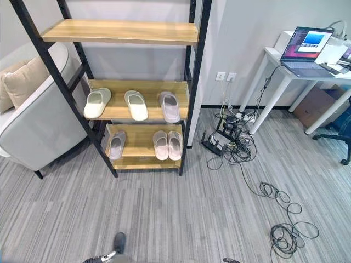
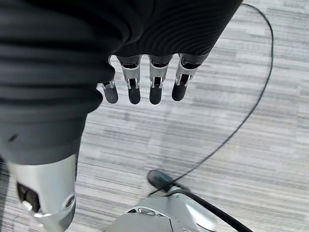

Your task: Arrange the slippers neatly on the shoe rack.

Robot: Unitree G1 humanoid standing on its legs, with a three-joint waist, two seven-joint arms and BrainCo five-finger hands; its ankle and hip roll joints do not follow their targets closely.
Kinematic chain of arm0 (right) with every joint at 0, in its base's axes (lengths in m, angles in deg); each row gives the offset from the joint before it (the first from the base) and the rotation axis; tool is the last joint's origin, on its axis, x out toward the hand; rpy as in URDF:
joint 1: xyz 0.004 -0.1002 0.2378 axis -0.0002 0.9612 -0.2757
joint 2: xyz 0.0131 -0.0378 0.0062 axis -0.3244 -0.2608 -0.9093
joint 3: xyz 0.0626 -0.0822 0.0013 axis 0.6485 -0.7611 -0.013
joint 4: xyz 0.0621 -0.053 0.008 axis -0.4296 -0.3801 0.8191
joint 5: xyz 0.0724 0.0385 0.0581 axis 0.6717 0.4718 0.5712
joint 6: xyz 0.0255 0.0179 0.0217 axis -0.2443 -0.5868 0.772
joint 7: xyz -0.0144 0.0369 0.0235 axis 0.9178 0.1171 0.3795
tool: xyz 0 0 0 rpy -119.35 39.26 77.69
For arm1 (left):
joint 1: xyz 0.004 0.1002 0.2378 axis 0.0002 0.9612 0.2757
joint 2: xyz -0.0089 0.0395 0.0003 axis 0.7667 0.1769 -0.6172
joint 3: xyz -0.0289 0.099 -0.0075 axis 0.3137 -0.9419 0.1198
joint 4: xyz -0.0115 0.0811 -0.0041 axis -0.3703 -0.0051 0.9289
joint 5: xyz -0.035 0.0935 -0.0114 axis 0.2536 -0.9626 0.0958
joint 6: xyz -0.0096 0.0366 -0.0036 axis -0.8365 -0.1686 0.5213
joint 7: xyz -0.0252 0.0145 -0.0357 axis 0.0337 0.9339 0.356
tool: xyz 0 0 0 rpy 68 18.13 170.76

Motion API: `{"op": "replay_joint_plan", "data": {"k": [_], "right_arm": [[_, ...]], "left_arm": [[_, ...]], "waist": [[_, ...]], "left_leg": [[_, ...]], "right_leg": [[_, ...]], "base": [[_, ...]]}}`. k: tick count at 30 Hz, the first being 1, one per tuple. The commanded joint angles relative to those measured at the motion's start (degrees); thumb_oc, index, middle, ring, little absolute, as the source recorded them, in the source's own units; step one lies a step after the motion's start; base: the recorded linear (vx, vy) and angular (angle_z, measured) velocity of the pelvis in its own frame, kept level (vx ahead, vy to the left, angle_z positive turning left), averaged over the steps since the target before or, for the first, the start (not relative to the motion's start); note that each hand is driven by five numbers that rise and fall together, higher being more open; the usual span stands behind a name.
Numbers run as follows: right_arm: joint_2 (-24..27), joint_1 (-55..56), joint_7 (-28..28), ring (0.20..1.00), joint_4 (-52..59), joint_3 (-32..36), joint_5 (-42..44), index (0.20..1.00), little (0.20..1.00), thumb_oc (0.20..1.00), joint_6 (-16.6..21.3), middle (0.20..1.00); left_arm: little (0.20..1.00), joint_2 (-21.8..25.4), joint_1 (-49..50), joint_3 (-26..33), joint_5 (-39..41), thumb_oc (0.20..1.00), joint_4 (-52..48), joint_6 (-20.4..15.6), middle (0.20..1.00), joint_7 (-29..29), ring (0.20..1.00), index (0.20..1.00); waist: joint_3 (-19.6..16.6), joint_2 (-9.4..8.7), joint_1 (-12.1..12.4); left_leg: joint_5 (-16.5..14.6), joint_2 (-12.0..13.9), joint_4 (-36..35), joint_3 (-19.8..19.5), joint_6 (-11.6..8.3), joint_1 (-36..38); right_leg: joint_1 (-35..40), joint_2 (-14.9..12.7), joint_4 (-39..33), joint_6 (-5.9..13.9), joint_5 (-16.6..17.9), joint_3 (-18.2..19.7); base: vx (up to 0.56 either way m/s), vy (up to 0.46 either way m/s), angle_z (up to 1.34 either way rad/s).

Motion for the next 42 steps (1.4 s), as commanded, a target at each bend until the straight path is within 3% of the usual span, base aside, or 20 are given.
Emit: {"op": "replay_joint_plan", "data": {"k": [1,5,6,7,10,12,13,17,22,23,26,28,29,31,34,35,36,38,40,42], "right_arm": [[-1.2,-1.9,-0.4,1.0,1.8,1.5,0.4,1.0,1.0,1.0,0.2,1.0],[-2.0,-2.7,0.1,1.0,4.0,2.3,1.6,1.0,1.0,1.0,0.6,1.0],[-2.1,-3.2,0.3,1.0,4.6,2.1,1.5,1.0,1.0,1.0,0.7,1.0],[-2.0,-3.4,0.4,1.0,4.8,2.1,1.7,1.0,1.0,1.0,0.7,1.0],[-1.9,-3.5,0.7,1.0,5.5,2.2,1.9,1.0,1.0,1.0,0.9,1.0],[-1.8,-3.5,0.8,1.0,5.5,1.5,1.8,1.0,1.0,1.0,1.4,1.0],[-1.9,-3.5,0.6,1.0,5.8,0.9,1.7,1.0,1.0,1.0,1.4,1.0],[-1.4,-3.9,1.1,1.0,6.6,0.5,1.2,1.0,1.0,1.0,2.1,1.0],[0.6,-4.1,0.6,1.0,12.2,-0.7,1.6,1.0,1.0,1.0,3.6,1.0],[7.8,-1.9,1.6,1.0,30.6,-1.5,-3.7,1.0,1.0,1.0,11.0,1.0],[4.1,-5.8,4.4,1.0,23.4,3.2,1.2,1.0,1.0,1.0,11.7,1.0],[3.4,-5.2,5.3,1.0,27.0,0.5,-0.3,1.0,1.0,1.0,13.7,1.0],[3.9,-3.8,5.9,1.0,36.3,-1.7,-2.9,1.0,1.0,1.0,13.8,1.0],[7.4,8.4,2.8,1.0,54.3,-10.0,-11.9,1.0,1.0,1.0,17.8,1.0],[9.0,11.9,1.3,1.0,57.0,-15.5,-17.4,1.0,1.0,1.0,18.7,1.0],[7.1,8.4,-0.2,1.0,49.3,-6.5,-13.9,1.0,1.0,1.0,8.4,1.0],[8.1,8.5,0.5,1.0,53.6,-6.1,-11.1,1.0,1.0,1.0,9.8,1.0],[9.2,5.4,3.7,1.0,51.0,-5.6,-12.2,1.0,1.0,1.0,11.0,1.0],[8.2,5.1,3.6,1.0,57.0,-3.7,-10.2,1.0,1.0,1.0,9.7,1.0],[7.9,9.9,6.3,1.0,50.8,-1.8,-16.4,1.0,1.0,1.0,9.8,1.0]], "left_arm": [[1.0,1.7,-2.0,-2.7,-1.4,1.0,0.8,0.1,1.0,0.0,1.0,1.0],[1.0,2.1,-2.8,-3.4,-2.0,1.0,0.5,-0.3,1.0,0.5,1.0,1.0],[1.0,2.2,-3.1,-3.7,-1.9,1.0,0.0,-0.5,1.0,0.6,1.0,1.0],[1.0,2.2,-3.3,-3.9,-1.7,1.0,-0.4,-0.5,1.0,0.7,1.0,1.0],[1.0,2.2,-3.5,-4.5,-2.1,1.0,-0.6,-0.7,1.0,0.8,1.0,1.0],[1.0,1.8,-3.7,-4.9,-2.1,1.0,-0.8,-1.2,1.0,0.4,1.0,1.0],[1.0,1.7,-3.9,-5.3,-1.8,1.0,-1.0,-1.2,1.0,-0.1,1.0,1.0],[1.0,0.6,-3.5,-5.4,-2.8,1.0,-0.3,-1.2,1.0,0.0,1.0,1.0],[1.0,0.1,-2.3,-5.8,-4.6,1.0,-0.8,-1.6,1.0,-0.5,1.0,1.0],[1.0,-0.4,-0.3,-5.3,-5.7,1.0,-2.4,-2.5,1.0,0.4,1.0,1.0],[1.0,-2.5,-0.6,-5.7,-6.3,1.0,-1.7,-1.9,1.0,0.7,1.0,1.0],[1.0,-2.9,-0.6,-4.0,-2.8,1.0,-1.8,-2.3,1.0,1.4,1.0,1.0],[1.0,-3.0,-0.1,-3.8,-2.1,1.0,-1.9,-2.6,1.0,2.0,1.0,1.0],[1.0,-4.3,1.2,-2.4,0.3,1.0,-0.9,-4.0,1.0,2.9,1.0,1.0],[1.0,-4.5,1.4,-2.1,-0.1,1.0,-0.4,-4.6,1.0,3.5,1.0,1.0],[1.0,-2.6,1.7,-2.5,-1.4,1.0,-2.2,-2.9,1.0,4.1,1.0,1.0],[1.0,-2.1,2.0,-2.1,-0.8,1.0,-2.7,-3.1,1.0,3.1,1.0,1.0],[1.0,-2.9,2.0,-2.8,-0.9,1.0,-2.1,-2.7,1.0,1.3,1.0,1.0],[1.0,-3.2,1.5,-3.4,-1.1,1.0,-1.8,-2.5,1.0,1.3,1.0,1.0],[1.0,-3.5,1.6,-2.8,-1.1,1.0,-2.4,-3.0,1.0,1.0,1.0,1.0]], "waist": [[-0.1,0.2,1.0],[-1.1,0.16,0.1],[-0.8,0.52,-0.1],[-0.4,0.84,-0.2],[0.4,1.89,-0.7],[0.6,2.77,-1.7],[1.1,2.96,-2.0],[0.8,2.85,-2.2],[-0.9,2.46,-1.6],[-0.6,2.89,-2.3],[-0.6,3.61,-2.1],[-0.6,3.89,-1.7],[-0.5,3.86,-1.9],[0.4,3.79,-3.3],[0.4,3.74,-3.5],[-0.3,3.14,-2.0],[-0.8,2.97,-1.6],[-0.8,2.71,-1.0],[-0.5,2.61,-1.2],[0.3,2.77,-1.8]], "left_leg": [[-4.0,1.3,3.5,1.1,1.79,0.1],[-6.7,-2.4,3.4,3.6,4.49,0.6],[-7.6,-3.8,3.2,3.9,5.77,1.4],[-7.8,-4.3,3.3,3.9,6.31,1.5],[-9.0,-5.0,3.2,4.2,7.36,3.1],[-9.4,-6.0,1.8,3.1,7.4,5.0],[-9.4,-6.0,1.4,3.3,7.32,5.5],[-9.8,-6.6,1.2,1.3,7.14,6.8],[-8.7,-5.9,-1.8,0.6,5.97,8.6],[-8.4,-5.7,-2.5,1.0,5.96,9.0],[-8.1,-5.8,-3.6,0.7,5.83,9.6],[-8.3,-5.7,-3.7,0.4,5.81,10.0],[-8.4,-5.7,-3.7,0.4,5.84,10.1],[-8.8,-5.6,-3.1,1.5,5.84,10.0],[-9.2,-5.3,-3.2,1.9,5.65,10.5],[-9.2,-5.2,-3.7,1.1,5.53,10.5],[-9.0,-5.2,-4.0,1.0,5.57,10.4],[-8.9,-5.1,-4.2,0.5,5.57,10.0],[-8.8,-5.1,-4.2,0.4,5.57,9.5],[-9.0,-5.1,-4.2,0.4,5.59,9.3]], "right_leg": [[-2.9,-11.8,7.2,8.64,2.9,5.4],[-5.1,-15.1,8.6,10.7,8.1,6.9],[-7.0,-16.7,12.3,10.87,11.5,7.5],[-7.9,-17.2,14.1,10.81,12.9,7.7],[-9.9,-17.4,17.2,10.02,12.8,7.2],[-11.3,-13.3,11.0,8.8,8.6,8.8],[-12.2,-12.3,9.3,8.64,8.6,8.5],[-10.6,-11.0,5.3,9.11,8.6,10.0],[-6.9,-10.8,0.7,9.2,8.4,7.7],[-6.8,-10.7,0.7,9.44,8.2,8.1],[-6.3,-10.5,0.6,9.53,7.8,7.7],[-6.0,-10.5,0.7,9.45,7.5,7.4],[-5.9,-10.5,0.8,9.43,7.4,7.6],[-6.4,-10.4,0.6,9.54,7.7,8.9],[-6.0,-10.3,0.1,9.72,7.5,9.1],[-5.2,-10.3,-0.8,9.62,7.4,8.1],[-5.2,-10.4,-1.2,9.58,7.5,7.8],[-5.0,-10.5,-1.8,9.71,7.5,7.4],[-5.2,-10.7,-1.9,9.82,7.7,7.2],[-5.4,-10.7,-2.0,10.03,7.8,7.3]], "base": [[0.19,0.388,0.21],[0.14,0.404,-0.14],[0.09,0.333,0.02],[0.05,0.246,0.09],[0.07,0.212,0.0],[0.15,0.11,-0.12],[0.1,0.015,-0.05],[0.13,-0.068,0.44],[0.12,-0.086,0.21],[0.05,-0.015,0.0],[0.06,0.034,-0.05],[0.04,0.044,-0.06],[-0.01,0.046,0.09],[-0.02,0.061,-0.07],[0.05,0.007,-0.18],[0.1,-0.035,-0.08],[0.09,-0.043,0.01],[0.03,-0.007,-0.03],[-0.01,0.004,0.07],[-0.02,0.02,0.27]]}}
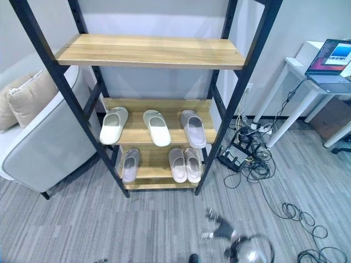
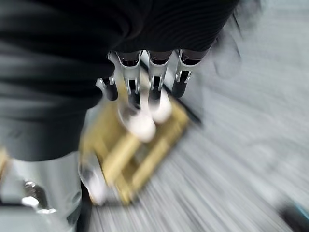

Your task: Arrange the slippers neatly on the shoe rack.

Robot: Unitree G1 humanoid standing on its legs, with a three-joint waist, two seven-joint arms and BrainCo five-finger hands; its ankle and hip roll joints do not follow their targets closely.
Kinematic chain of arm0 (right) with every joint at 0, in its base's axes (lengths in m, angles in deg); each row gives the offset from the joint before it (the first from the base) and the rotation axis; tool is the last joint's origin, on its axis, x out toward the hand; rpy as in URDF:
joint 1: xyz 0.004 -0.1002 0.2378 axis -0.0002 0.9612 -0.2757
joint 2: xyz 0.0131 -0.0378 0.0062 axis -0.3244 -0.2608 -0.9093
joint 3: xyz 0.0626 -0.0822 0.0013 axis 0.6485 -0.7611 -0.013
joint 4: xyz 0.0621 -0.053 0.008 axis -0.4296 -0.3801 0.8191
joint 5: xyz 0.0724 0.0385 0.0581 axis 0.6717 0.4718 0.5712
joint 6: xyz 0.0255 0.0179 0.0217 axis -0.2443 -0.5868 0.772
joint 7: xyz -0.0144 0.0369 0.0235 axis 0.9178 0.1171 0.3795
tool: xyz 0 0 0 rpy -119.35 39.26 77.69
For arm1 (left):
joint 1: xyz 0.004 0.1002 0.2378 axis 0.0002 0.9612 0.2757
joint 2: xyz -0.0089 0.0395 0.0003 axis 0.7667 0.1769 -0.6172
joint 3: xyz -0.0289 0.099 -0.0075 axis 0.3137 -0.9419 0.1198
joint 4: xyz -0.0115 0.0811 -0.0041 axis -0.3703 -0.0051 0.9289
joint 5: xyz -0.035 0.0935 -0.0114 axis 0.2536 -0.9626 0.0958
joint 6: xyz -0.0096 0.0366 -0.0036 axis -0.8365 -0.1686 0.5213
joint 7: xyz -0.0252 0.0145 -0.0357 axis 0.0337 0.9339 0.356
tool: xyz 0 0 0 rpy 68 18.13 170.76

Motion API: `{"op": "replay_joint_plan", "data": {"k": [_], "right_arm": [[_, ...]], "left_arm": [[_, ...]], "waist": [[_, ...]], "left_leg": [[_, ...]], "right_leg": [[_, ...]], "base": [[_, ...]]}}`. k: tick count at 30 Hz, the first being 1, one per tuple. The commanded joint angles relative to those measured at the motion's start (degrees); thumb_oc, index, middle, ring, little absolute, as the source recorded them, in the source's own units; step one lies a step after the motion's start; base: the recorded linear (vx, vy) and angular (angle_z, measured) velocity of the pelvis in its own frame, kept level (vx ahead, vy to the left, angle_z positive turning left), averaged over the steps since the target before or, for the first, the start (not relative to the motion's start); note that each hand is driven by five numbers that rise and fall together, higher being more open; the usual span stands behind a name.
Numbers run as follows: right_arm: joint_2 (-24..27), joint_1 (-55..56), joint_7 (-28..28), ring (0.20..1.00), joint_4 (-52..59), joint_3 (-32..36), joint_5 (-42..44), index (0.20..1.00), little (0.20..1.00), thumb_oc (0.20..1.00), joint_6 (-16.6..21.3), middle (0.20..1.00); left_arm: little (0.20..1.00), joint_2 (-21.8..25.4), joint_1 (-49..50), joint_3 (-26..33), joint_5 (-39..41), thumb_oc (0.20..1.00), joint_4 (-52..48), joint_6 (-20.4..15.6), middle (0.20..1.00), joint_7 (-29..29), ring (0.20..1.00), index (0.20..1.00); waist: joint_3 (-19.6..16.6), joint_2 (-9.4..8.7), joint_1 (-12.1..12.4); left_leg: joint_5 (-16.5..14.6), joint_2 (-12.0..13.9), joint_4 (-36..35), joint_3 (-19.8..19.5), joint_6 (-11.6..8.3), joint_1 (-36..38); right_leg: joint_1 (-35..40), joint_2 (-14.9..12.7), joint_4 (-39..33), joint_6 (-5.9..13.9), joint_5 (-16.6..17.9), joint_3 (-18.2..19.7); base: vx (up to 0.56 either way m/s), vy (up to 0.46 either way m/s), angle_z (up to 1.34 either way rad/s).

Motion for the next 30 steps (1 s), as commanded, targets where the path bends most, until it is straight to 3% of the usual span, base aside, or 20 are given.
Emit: {"op": "replay_joint_plan", "data": {"k": [1,4,5,18,23,30], "right_arm": [[-1.3,-0.1,0.3,1.0,8.6,-4.7,0.6,1.0,1.0,1.0,6.5,1.0],[-2.5,-3.6,3.2,1.0,10.4,-5.1,1.7,1.0,1.0,1.0,7.1,1.0],[0.9,-9.4,2.5,1.0,11.7,-2.7,2.8,1.0,1.0,1.0,5.7,1.0],[2.1,-28.7,10.7,1.0,1.2,-0.5,2.6,1.0,1.0,1.0,5.1,1.0],[3.5,-40.3,14.2,1.0,-5.7,-2.7,2.8,1.0,1.0,1.0,4.2,1.0],[7.2,-44.3,15.6,1.0,-6.2,-1.8,3.2,1.0,1.0,1.0,3.8,1.0]], "left_arm": [[1.0,-1.7,-2.9,-0.7,-2.1,1.0,3.3,-1.6,1.0,0.3,1.0,1.0],[1.0,-1.6,-4.4,-1.6,-1.5,1.0,2.3,-2.0,1.0,1.7,1.0,1.0],[1.0,-0.6,-4.5,-2.3,-2.3,1.0,1.2,-1.8,1.0,1.6,1.0,1.0],[1.0,-0.4,-3.7,-4.0,-2.5,1.0,2.0,-1.8,1.0,0.0,1.0,1.0],[1.0,0.0,-5.9,-5.8,-0.7,1.0,0.8,-2.1,1.0,0.7,1.0,1.0],[1.0,0.7,-7.1,-5.9,0.7,1.0,-0.2,-2.1,1.0,1.5,1.0,1.0]], "waist": [[0.8,-0.27,-0.3],[2.1,0.15,-0.3],[1.9,0.03,0.6],[3.5,0.18,4.6],[5.8,-0.14,6.5],[7.3,-0.97,7.4]], "left_leg": [[-0.3,-0.3,0.3,0.5,0.29,-2.5],[0.2,-0.5,0.3,0.4,0.29,-3.8],[0.2,-0.5,0.3,0.1,0.22,-4.1],[1.3,-1.0,0.3,-2.5,0.24,-7.3],[2.5,-1.6,1.3,-4.2,0.08,-12.6],[1.0,-2.9,5.8,-5.4,0.62,-16.9]], "right_leg": [[3.7,-2.7,0.9,3.81,-3.6,-0.3],[2.3,-2.7,1.2,3.84,-3.4,-0.2],[2.3,-2.8,1.0,3.78,-3.4,-0.8],[1.0,-2.9,0.7,3.56,-3.3,-2.7],[-2.5,-3.5,1.3,3.63,-2.5,-4.0],[-3.8,-4.7,2.8,3.93,-2.2,-5.2]], "base": [[-0.04,0.039,0.25],[-0.06,0.032,0.05],[0.0,0.009,-0.06],[0.0,0.005,0.1],[-0.05,0.033,0.22],[-0.01,0.066,0.1]]}}
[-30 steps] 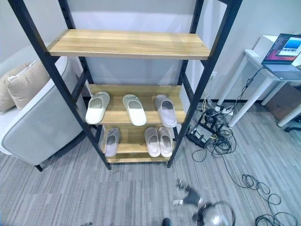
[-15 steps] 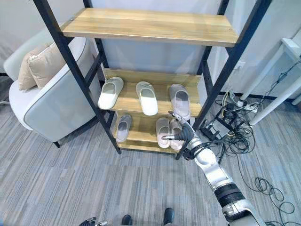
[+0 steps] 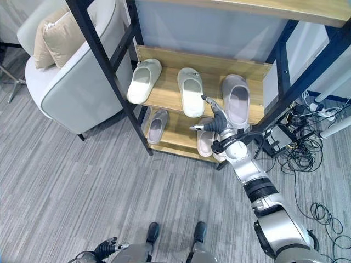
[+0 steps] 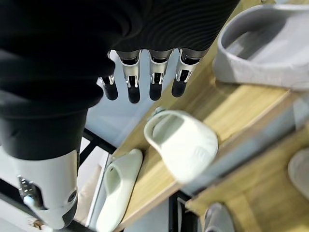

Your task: Arrange the slippers neatly on the shoe rack.

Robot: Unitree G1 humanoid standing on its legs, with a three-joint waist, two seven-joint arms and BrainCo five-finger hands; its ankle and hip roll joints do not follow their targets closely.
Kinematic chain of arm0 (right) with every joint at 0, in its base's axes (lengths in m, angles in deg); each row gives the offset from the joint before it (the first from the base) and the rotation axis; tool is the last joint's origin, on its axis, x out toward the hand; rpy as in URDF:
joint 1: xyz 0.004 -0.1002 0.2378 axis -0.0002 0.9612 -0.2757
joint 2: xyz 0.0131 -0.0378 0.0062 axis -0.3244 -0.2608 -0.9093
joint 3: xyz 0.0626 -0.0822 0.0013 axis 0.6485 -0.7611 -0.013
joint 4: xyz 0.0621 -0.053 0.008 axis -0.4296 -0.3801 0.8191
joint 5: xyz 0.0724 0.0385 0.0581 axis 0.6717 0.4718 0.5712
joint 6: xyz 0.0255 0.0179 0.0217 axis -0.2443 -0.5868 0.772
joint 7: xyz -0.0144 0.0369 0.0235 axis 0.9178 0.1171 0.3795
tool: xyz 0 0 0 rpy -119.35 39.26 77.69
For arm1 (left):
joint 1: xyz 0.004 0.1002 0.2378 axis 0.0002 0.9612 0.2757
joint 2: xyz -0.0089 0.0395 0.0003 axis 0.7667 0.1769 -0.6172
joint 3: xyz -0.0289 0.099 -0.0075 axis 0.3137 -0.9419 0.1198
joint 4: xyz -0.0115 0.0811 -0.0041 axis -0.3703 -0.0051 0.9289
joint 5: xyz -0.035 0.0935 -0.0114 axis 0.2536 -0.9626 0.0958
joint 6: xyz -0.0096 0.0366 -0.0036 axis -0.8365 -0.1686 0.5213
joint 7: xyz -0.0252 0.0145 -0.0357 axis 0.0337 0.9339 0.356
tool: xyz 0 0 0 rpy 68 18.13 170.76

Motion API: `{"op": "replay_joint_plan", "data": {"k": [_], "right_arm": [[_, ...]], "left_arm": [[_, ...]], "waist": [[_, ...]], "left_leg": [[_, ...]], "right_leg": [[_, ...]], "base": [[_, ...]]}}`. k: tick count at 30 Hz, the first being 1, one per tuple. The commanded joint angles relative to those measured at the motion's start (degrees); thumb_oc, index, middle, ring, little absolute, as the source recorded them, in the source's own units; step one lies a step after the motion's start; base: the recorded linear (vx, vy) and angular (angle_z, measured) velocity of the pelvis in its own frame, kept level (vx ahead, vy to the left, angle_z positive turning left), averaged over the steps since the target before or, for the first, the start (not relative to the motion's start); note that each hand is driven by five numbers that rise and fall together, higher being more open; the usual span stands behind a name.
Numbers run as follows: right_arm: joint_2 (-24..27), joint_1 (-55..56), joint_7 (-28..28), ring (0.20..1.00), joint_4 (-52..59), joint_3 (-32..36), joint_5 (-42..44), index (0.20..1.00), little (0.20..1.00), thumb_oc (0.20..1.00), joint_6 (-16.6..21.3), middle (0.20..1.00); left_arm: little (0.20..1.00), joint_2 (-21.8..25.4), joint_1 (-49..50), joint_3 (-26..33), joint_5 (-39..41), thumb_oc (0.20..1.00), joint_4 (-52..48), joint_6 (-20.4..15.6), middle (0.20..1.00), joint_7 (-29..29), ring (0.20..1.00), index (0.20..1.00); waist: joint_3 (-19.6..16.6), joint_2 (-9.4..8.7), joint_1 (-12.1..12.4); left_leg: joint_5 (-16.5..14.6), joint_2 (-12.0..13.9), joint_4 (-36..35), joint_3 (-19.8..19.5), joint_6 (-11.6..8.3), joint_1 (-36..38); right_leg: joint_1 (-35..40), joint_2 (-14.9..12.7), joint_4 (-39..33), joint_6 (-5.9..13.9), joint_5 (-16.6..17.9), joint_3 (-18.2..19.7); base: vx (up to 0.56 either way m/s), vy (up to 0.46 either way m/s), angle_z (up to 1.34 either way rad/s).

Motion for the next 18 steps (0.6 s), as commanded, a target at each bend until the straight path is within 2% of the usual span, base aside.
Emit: {"op": "replay_joint_plan", "data": {"k": [1,3,4,5,6,8,9,10,12,13,15,16,17,18], "right_arm": [[1.5,1.6,2.7,1.0,6.0,2.4,0.3,1.0,1.0,1.0,2.4,1.0],[1.7,3.4,3.0,1.0,8.3,4.1,-0.8,1.0,1.0,1.0,2.7,1.0],[1.0,5.3,3.2,1.0,9.9,5.0,-1.6,1.0,1.0,1.0,3.2,1.0],[0.7,6.9,2.9,1.0,11.1,5.7,-2.2,1.0,1.0,1.0,3.5,1.0],[0.6,8.8,2.4,1.0,11.8,6.2,-2.5,1.0,1.0,1.0,3.8,1.0],[1.4,10.0,2.0,1.0,11.0,6.0,-2.5,1.0,1.0,1.0,3.7,1.0],[1.5,11.1,1.7,1.0,10.9,6.2,-2.1,1.0,1.0,1.0,3.8,1.0],[1.1,13.0,1.9,1.0,11.3,6.8,-1.7,1.0,1.0,1.0,3.9,1.0],[2.3,15.1,2.2,1.0,11.9,8.0,-1.6,1.0,1.0,1.0,4.3,1.0],[3.5,17.0,2.7,1.0,13.5,9.4,-1.9,1.0,1.0,1.0,4.7,1.0],[4.7,17.6,3.0,1.0,14.0,10.4,-1.9,1.0,1.0,1.0,5.1,1.0],[5.3,17.3,3.6,1.0,14.2,10.6,-2.1,1.0,1.0,1.0,5.3,1.0],[5.5,17.2,3.8,1.0,14.7,10.9,-2.3,1.0,1.0,1.0,5.4,1.0],[5.5,16.3,4.4,1.0,14.5,11.0,-2.5,1.0,1.0,1.0,5.4,1.0]], "left_arm": [[1.0,-0.4,-0.4,-1.5,-0.1,1.0,2.9,-0.2,1.0,0.7,1.0,1.0],[1.0,-0.2,0.2,-1.4,-0.7,1.0,2.4,-0.1,1.0,0.3,1.0,1.0],[1.0,0.2,0.9,-1.1,-1.4,1.0,2.2,-0.1,1.0,0.2,1.0,1.0],[1.0,0.5,1.3,-0.7,-1.9,1.0,2.3,-0.2,1.0,-0.2,1.0,1.0],[1.0,0.5,2.3,0.0,-1.6,1.0,2.5,-0.2,1.0,-0.8,1.0,1.0],[1.0,0.5,2.8,-0.2,-0.9,1.0,1.7,-0.2,1.0,-1.7,1.0,1.0],[1.0,0.5,3.5,-0.1,-1.5,1.0,1.7,-0.3,1.0,-1.8,1.0,1.0],[1.0,0.5,3.9,-0.2,-2.5,1.0,1.8,-0.1,1.0,-1.8,1.0,1.0],[1.0,0.5,4.9,0.4,-2.6,1.0,1.1,-0.4,1.0,-1.8,1.0,1.0],[1.0,0.5,5.7,0.7,-3.2,1.0,0.2,-0.7,1.0,-1.8,1.0,1.0],[1.0,0.8,6.2,0.3,-4.3,1.0,-0.4,-1.1,1.0,-1.5,1.0,1.0],[1.0,0.9,6.2,0.3,-4.2,1.0,-0.5,-1.1,1.0,-1.2,1.0,1.0],[1.0,0.8,6.4,0.5,-4.2,1.0,-0.1,-1.0,1.0,-1.3,1.0,1.0],[1.0,1.2,6.6,0.9,-4.5,1.0,1.1,-0.8,1.0,-1.1,1.0,1.0]], "waist": [[-0.3,-0.66,0.9],[-0.1,-0.26,0.8],[0.4,0.24,0.5],[1.1,0.93,-0.4],[0.9,1.34,-2.1],[0.9,1.03,-3.0],[0.9,0.82,-3.1],[0.3,0.52,-3.5],[-0.8,0.31,-3.3],[-0.6,0.13,-3.3],[0.6,-0.32,-3.2],[1.6,-0.62,-2.8],[2.0,-0.76,-2.3],[2.5,-1.78,-1.4]], "left_leg": [[-4.5,-1.8,6.9,-0.2,1.19,-2.6],[-6.0,-2.4,9.4,-0.5,1.84,-2.6],[-7.3,-2.6,11.2,-0.4,2.58,-1.7],[-7.5,-2.3,11.0,-0.7,2.95,0.4],[-7.2,-2.0,8.0,-1.2,2.61,5.0],[-7.5,-2.7,5.4,-1.5,2.39,8.8],[-8.2,-3.1,6.0,-2.6,2.15,9.5],[-8.1,-3.2,5.8,-3.4,1.87,9.7],[-8.8,-3.2,7.3,-3.5,0.7,9.2],[-9.9,-2.6,12.4,-1.0,-0.73,7.3],[-8.6,-0.5,21.3,2.3,-2.86,2.2],[-8.1,0.9,23.7,3.7,-2.92,-1.2],[-9.2,2.2,23.1,4.8,-2.43,-2.3],[-7.2,4.4,19.8,4.2,-2.61,-4.8]], "right_leg": [[7.2,-3.5,5.3,5.29,-6.2,-0.4],[6.5,-4.5,10.4,5.0,-7.1,-0.7],[4.6,-5.2,17.8,4.68,-7.3,-0.4],[0.8,-4.1,25.3,4.2,-7.4,0.5],[-3.1,-1.0,25.6,3.72,-8.4,-0.5],[-5.1,1.0,21.2,3.44,-7.9,-4.0],[-1.9,1.3,17.0,3.04,-8.5,-5.4],[-0.9,2.6,15.1,1.99,-8.7,-4.7],[1.3,3.8,12.6,1.42,-9.2,-4.8],[3.8,4.1,11.2,0.67,-10.2,-5.8],[5.5,4.2,10.8,-0.48,-11.1,-6.0],[6.1,4.0,10.9,-0.96,-11.6,-6.3],[6.9,4.2,10.9,-1.19,-12.2,-6.3],[7.4,4.4,10.9,-1.27,-12.5,-5.5]], "base": [[0.02,0.102,0.09],[0.06,0.13,0.18],[0.12,0.184,0.18],[0.24,0.155,0.11],[0.23,0.067,0.15],[0.23,-0.094,-0.12],[0.21,-0.184,-0.18],[0.17,-0.156,0.5],[0.15,-0.138,0.98],[0.13,-0.158,0.81],[0.02,-0.107,0.73],[-0.04,-0.045,0.64],[0.03,-0.038,0.24],[0.08,-0.019,-0.12]]}}
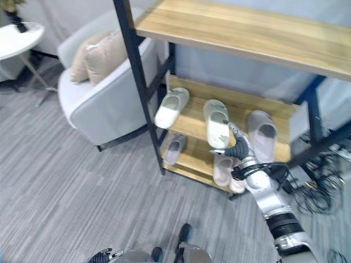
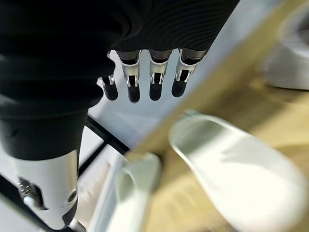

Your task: Arrange the slippers neatly on the shoe rack.

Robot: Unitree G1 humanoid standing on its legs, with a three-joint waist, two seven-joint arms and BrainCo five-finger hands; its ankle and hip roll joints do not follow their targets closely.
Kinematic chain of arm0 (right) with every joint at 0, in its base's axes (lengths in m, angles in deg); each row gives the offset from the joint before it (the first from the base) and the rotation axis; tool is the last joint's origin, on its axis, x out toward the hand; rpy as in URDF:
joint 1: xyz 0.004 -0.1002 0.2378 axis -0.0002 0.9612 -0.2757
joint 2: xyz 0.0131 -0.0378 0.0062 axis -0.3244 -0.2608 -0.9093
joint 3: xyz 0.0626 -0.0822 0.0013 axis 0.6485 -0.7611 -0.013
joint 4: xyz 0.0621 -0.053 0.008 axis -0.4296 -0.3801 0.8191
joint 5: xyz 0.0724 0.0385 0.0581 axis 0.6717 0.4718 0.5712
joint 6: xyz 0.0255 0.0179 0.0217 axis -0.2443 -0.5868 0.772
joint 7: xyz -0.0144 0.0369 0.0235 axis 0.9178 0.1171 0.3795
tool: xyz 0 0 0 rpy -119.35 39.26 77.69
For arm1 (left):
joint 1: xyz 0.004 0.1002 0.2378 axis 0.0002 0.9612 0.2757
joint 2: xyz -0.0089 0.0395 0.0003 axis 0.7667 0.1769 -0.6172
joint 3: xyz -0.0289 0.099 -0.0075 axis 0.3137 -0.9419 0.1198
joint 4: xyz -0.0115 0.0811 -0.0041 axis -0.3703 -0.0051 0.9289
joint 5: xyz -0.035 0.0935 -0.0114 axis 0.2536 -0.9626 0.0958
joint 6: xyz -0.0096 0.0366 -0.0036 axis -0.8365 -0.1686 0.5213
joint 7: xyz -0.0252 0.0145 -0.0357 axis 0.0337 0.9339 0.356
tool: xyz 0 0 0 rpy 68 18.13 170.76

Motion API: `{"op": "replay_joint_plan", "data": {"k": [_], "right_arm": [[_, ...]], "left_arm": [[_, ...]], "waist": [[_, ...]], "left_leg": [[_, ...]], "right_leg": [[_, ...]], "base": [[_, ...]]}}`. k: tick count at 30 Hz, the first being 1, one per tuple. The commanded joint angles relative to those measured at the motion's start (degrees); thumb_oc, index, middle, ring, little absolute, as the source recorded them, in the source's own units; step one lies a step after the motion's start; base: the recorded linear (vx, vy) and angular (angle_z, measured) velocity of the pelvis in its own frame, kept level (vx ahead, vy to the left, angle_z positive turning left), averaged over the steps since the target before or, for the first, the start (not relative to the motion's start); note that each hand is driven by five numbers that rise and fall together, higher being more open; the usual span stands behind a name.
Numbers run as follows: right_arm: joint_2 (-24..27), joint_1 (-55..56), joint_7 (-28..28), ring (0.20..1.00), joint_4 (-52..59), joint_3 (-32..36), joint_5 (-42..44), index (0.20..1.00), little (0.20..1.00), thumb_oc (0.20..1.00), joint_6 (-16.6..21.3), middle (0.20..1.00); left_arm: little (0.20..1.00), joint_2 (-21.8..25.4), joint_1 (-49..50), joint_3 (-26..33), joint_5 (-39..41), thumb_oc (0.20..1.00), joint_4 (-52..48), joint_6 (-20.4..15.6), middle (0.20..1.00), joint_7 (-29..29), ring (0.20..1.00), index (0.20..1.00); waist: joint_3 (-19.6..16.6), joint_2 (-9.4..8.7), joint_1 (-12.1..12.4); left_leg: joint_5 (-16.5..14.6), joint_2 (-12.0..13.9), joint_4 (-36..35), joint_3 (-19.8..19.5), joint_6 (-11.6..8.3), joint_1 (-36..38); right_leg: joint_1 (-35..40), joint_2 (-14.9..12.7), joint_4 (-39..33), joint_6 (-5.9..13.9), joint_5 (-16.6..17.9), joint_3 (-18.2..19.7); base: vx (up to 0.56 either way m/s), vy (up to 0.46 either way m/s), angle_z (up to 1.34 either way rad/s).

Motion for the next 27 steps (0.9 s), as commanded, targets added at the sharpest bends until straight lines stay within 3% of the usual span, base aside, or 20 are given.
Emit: {"op": "replay_joint_plan", "data": {"k": [1,4,5,7,12,17,27], "right_arm": [[0.7,-4.2,3.1,1.0,2.7,3.3,0.2,1.0,1.0,1.0,3.6,1.0],[0.6,-4.5,3.8,1.0,2.7,3.1,0.0,1.0,1.0,1.0,3.7,1.0],[1.0,-3.2,3.2,1.0,5.3,3.8,-1.3,1.0,1.0,1.0,3.7,1.0],[1.3,-1.8,3.7,1.0,6.1,4.8,-2.5,1.0,1.0,1.0,3.5,1.0],[0.8,-2.5,4.1,1.0,5.4,4.4,-4.1,1.0,1.0,1.0,1.5,1.0],[-0.7,-6.7,3.4,1.0,-1.4,0.9,-2.1,1.0,1.0,1.0,-0.1,1.0],[1.7,-8.9,4.5,1.0,-7.6,-0.5,-4.1,1.0,1.0,1.0,-0.8,1.0]], "left_arm": [[1.0,0.9,-0.7,-1.8,-3.8,1.0,3.4,0.6,1.0,0.0,1.0,1.0],[1.0,2.0,-0.7,-1.0,-4.0,1.0,5.1,1.0,1.0,0.4,1.0,1.0],[1.0,2.1,0.4,0.9,-4.9,1.0,6.0,1.4,1.0,0.8,1.0,1.0],[1.0,2.0,0.3,1.1,-5.5,1.0,6.3,1.4,1.0,1.2,1.0,1.0],[1.0,2.0,-1.9,1.4,-3.4,1.0,4.4,0.9,1.0,2.2,1.0,1.0],[1.0,0.7,-4.1,-2.0,-0.5,1.0,1.7,0.3,1.0,2.4,1.0,1.0],[1.0,-0.2,-4.9,-2.7,-0.5,1.0,3.3,0.2,1.0,2.1,1.0,1.0]], "waist": [[4.3,-1.85,0.3],[4.2,-2.19,1.1],[2.9,-1.02,1.1],[2.3,-0.7,0.8],[1.1,-0.55,0.2],[1.6,-0.39,-0.6],[4.0,0.33,-0.9]], "left_leg": [[5.6,8.4,-21.7,-3.0,-1.21,3.5],[12.0,11.1,-29.4,-7.2,-2.17,0.4],[12.7,13.0,-35.3,-6.6,-2.71,5.3],[14.0,12.5,-34.9,-6.8,-3.1,5.0],[12.4,9.5,-37.0,-4.6,-1.42,9.0],[10.6,8.1,-35.6,-3.5,0.07,8.2],[10.5,7.1,-34.9,-4.2,0.7,5.1]], "right_leg": [[4.3,-1.5,7.1,10.92,-7.7,2.8],[5.5,-0.5,7.2,10.9,-9.5,5.1],[6.7,0.3,7.4,11.2,-10.4,6.5],[7.1,-0.2,7.4,11.37,-10.2,6.4],[6.6,-2.2,7.1,12.69,-8.5,10.2],[4.6,-3.6,5.7,13.89,-6.7,13.0],[1.2,-4.4,6.5,14.53,-6.1,13.4]], "base": [[0.11,0.017,-0.26],[0.18,0.106,-0.77],[0.21,0.136,-0.62],[0.24,0.183,-0.7],[0.16,0.178,-0.33],[0.02,0.089,-0.18],[-0.01,0.01,-0.06]]}}
